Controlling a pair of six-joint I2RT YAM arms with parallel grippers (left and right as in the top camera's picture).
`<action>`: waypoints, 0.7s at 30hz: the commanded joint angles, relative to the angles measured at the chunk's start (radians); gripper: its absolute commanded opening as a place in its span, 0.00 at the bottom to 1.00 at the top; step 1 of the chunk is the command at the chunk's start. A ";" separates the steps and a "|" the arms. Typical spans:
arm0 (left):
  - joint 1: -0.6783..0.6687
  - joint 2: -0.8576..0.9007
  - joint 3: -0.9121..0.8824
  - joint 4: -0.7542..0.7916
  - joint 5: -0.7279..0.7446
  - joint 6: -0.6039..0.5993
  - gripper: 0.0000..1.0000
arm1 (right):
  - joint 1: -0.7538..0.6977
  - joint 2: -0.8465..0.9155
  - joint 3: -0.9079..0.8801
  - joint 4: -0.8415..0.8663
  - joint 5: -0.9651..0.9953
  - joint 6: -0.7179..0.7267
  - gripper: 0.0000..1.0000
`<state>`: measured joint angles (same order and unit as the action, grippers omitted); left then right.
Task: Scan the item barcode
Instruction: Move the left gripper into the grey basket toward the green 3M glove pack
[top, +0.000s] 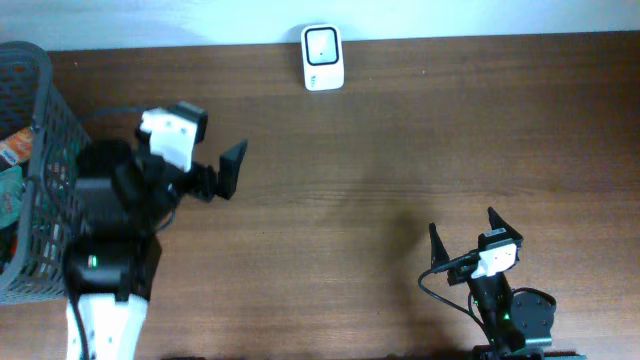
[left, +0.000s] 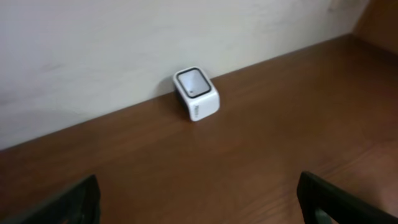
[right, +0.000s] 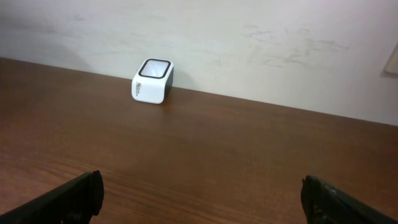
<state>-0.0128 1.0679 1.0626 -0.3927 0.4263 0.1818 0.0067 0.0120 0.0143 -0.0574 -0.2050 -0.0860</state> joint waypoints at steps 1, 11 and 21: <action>-0.001 0.124 0.148 -0.081 0.086 0.057 0.99 | -0.007 -0.006 -0.009 0.001 -0.009 -0.004 0.98; -0.001 0.246 0.262 -0.192 -0.027 0.059 0.99 | -0.007 -0.006 -0.009 0.001 -0.009 -0.004 0.98; 0.001 0.300 0.401 -0.077 -0.235 -0.118 0.99 | -0.007 -0.006 -0.009 0.001 -0.009 -0.004 0.98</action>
<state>-0.0132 1.3262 1.3693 -0.4515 0.2897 0.1139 0.0067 0.0120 0.0147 -0.0578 -0.2050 -0.0860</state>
